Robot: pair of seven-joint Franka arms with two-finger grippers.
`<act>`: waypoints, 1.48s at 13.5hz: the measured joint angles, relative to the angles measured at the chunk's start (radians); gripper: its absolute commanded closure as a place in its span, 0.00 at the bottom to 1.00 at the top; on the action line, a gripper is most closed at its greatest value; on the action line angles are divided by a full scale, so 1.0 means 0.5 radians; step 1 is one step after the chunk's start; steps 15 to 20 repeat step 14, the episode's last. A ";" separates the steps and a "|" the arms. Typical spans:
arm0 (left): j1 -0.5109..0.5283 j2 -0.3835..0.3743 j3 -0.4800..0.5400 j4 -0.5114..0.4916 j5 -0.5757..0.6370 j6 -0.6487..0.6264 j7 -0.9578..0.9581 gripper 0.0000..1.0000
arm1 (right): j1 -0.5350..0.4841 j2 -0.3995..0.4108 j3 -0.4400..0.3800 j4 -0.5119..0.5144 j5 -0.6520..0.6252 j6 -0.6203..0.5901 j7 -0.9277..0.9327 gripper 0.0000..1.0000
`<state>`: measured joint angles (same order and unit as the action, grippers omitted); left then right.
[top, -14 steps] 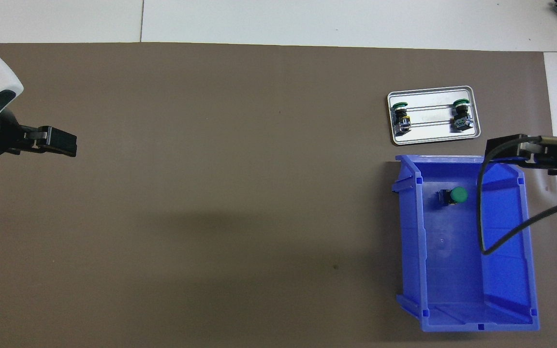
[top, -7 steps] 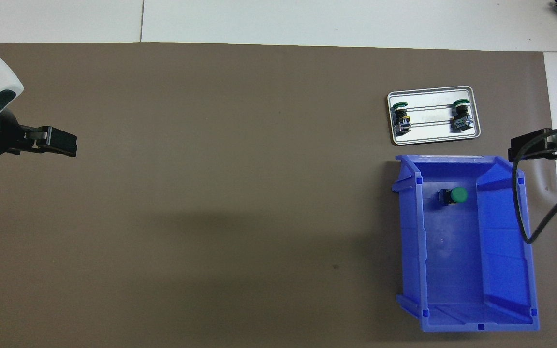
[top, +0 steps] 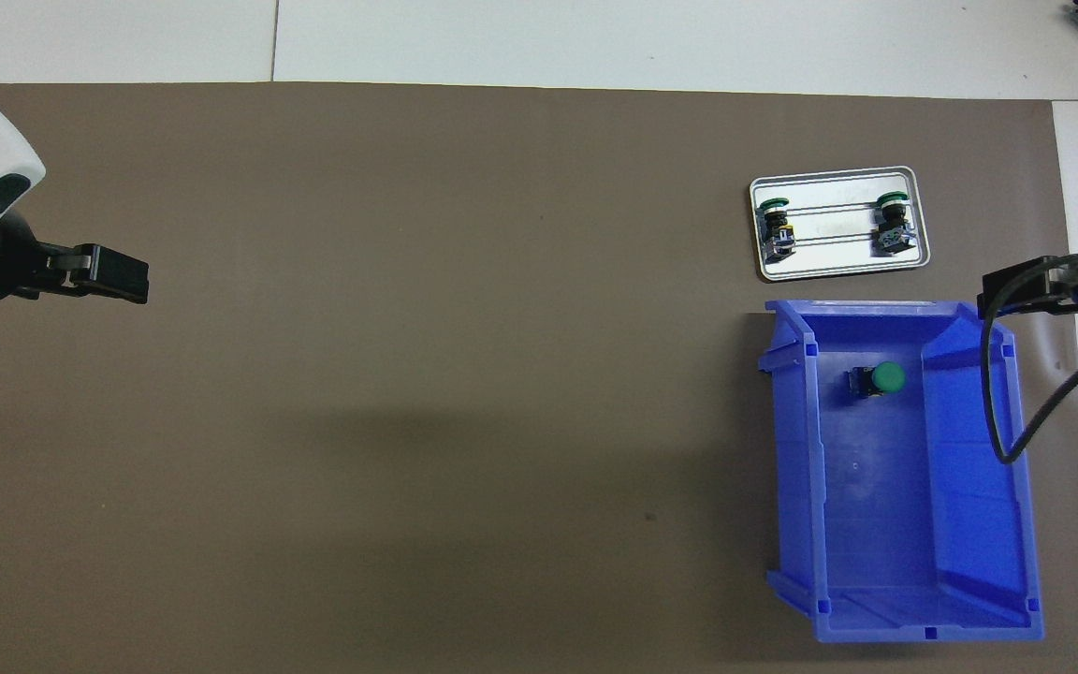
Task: Place and press button with both arms
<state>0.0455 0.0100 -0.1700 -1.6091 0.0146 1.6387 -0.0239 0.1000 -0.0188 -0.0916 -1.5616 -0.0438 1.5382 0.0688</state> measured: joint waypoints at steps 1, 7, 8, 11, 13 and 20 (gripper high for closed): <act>0.000 0.000 0.000 0.000 0.000 0.000 0.000 0.00 | 0.000 -0.010 0.002 -0.017 0.002 0.004 0.000 0.00; 0.000 0.000 0.000 0.000 0.000 0.000 0.000 0.00 | -0.006 -0.047 0.008 -0.051 0.004 0.019 0.000 0.00; 0.000 0.000 0.000 0.000 0.000 0.000 0.000 0.00 | -0.009 -0.047 0.006 -0.054 0.004 0.031 0.000 0.00; 0.000 0.000 0.000 0.000 0.000 0.000 0.000 0.00 | -0.028 -0.054 0.006 -0.102 0.004 0.064 0.000 0.00; 0.000 0.000 0.000 0.000 0.000 0.000 0.000 0.00 | -0.033 -0.061 0.001 -0.127 0.004 0.064 0.000 0.00; 0.000 0.000 0.000 0.000 0.000 0.000 0.000 0.00 | -0.032 -0.067 0.001 -0.137 0.004 0.064 0.000 0.00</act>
